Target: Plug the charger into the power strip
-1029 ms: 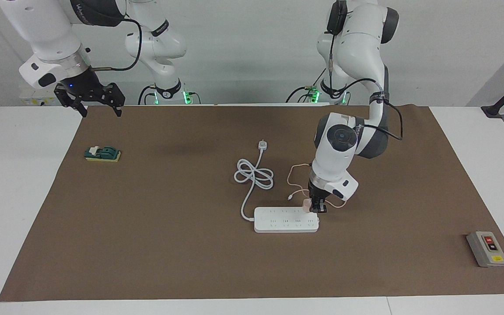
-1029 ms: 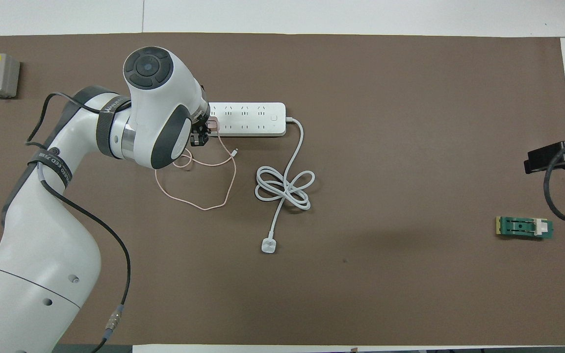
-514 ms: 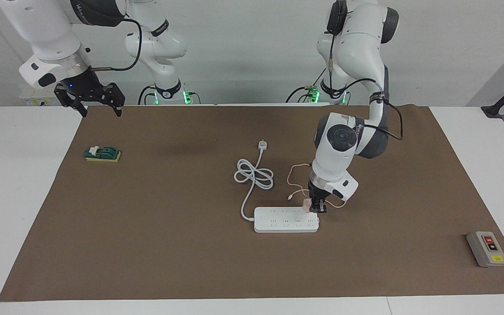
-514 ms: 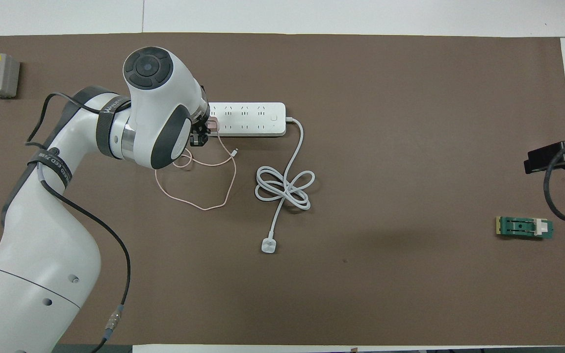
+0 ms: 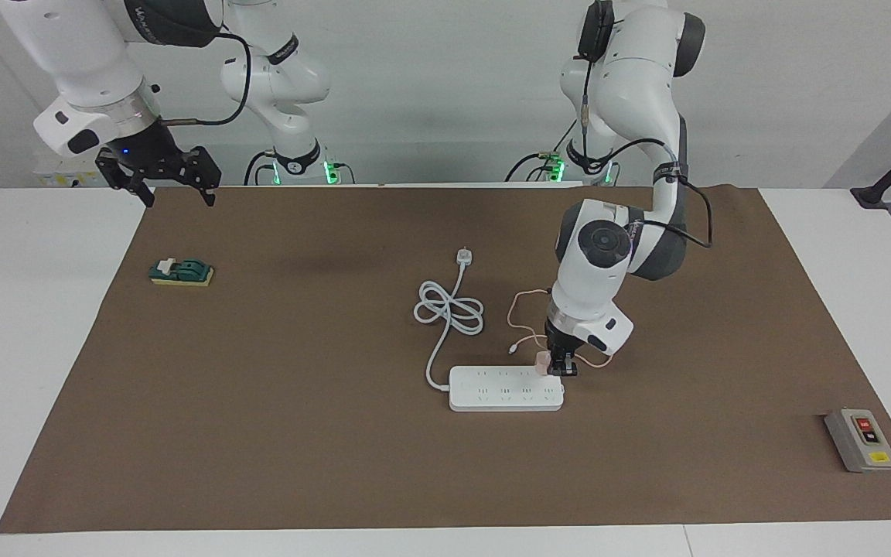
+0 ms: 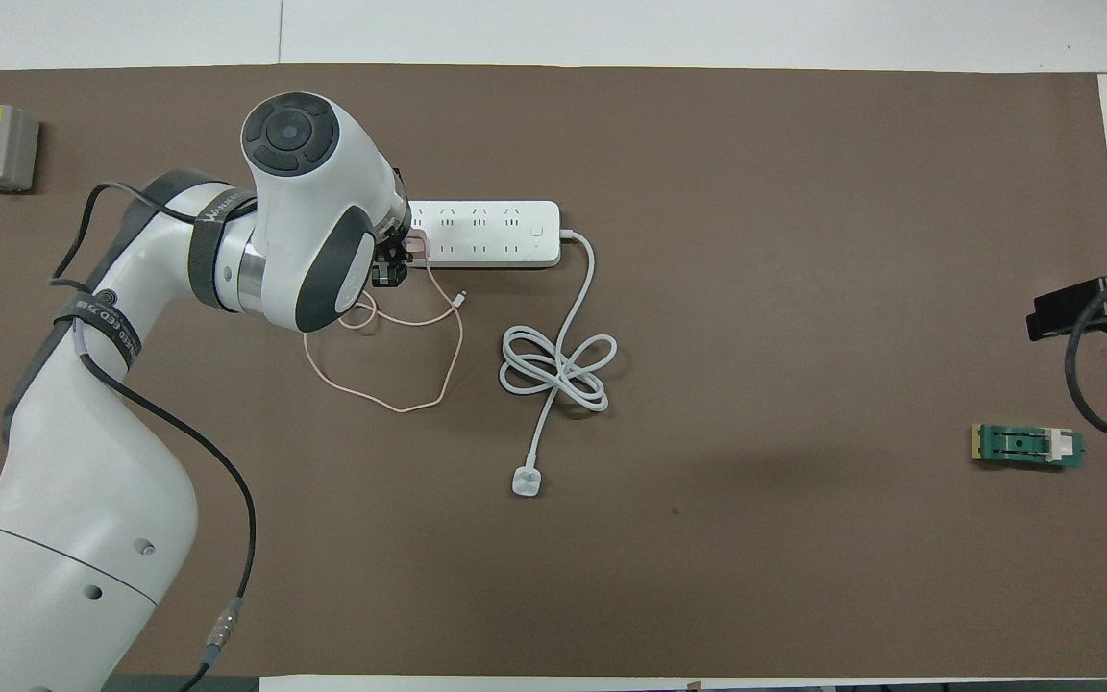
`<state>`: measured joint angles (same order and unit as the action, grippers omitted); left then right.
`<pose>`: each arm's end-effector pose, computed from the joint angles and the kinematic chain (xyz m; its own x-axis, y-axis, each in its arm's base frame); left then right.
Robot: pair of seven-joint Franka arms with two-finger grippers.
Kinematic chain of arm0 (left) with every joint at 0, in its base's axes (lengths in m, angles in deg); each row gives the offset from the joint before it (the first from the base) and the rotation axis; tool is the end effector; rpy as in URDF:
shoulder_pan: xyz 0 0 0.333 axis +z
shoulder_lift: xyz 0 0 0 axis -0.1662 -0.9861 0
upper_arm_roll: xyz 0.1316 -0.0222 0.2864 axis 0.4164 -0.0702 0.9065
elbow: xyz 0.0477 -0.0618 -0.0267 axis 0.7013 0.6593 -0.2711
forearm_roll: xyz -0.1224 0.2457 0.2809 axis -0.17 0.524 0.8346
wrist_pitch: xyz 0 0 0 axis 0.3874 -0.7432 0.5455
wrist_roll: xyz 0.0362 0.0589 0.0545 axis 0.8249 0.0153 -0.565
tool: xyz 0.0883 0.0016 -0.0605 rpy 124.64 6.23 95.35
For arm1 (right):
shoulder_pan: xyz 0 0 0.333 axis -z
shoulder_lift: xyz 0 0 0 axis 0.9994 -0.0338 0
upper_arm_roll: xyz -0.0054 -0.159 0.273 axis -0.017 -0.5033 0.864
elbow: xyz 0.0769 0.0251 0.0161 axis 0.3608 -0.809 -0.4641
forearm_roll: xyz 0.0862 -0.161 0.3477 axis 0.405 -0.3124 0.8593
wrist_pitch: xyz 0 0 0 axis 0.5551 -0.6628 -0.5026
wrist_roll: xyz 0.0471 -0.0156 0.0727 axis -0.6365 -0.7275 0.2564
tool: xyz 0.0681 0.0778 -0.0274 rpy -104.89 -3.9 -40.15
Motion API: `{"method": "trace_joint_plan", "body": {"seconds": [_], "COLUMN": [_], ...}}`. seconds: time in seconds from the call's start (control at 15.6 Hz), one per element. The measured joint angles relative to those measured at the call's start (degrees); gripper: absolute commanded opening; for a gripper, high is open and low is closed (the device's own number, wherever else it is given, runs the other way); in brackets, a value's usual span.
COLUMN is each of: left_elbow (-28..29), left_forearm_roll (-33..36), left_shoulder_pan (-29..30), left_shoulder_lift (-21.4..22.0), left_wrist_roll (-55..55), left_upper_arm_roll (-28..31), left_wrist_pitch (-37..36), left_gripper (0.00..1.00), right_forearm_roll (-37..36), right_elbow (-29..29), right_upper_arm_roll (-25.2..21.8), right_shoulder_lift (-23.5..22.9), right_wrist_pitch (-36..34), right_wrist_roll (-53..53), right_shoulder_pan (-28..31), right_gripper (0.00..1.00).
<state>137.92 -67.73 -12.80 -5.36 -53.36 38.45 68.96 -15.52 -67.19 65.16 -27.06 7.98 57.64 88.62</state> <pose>0.6423 -0.2806 0.3498 0.0790 0.9967 -0.0191 0.9957 -0.0779 0.0507 0.5301 -0.0269 0.6177 0.9978 0.0065 -0.0666 0.0078 -0.9998 0.0187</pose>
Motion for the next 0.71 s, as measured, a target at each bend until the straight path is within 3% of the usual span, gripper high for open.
{"method": "trace_joint_plan", "body": {"seconds": [0.71], "left_elbow": [0.03], "left_forearm_roll": [0.0], "left_shoulder_pan": [0.0], "left_shoulder_lift": [0.1], "left_wrist_roll": [3.17], "left_upper_arm_roll": [0.0], "left_wrist_pitch": [-0.38], "left_gripper": [0.0], "right_forearm_roll": [0.0], "right_elbow": [0.0], "right_upper_arm_roll": [0.0], "right_shoulder_lift": [0.0], "right_wrist_pitch": [0.0], "right_wrist_roll": [0.0], "right_shoulder_pan": [0.0], "right_gripper": [1.0]}}
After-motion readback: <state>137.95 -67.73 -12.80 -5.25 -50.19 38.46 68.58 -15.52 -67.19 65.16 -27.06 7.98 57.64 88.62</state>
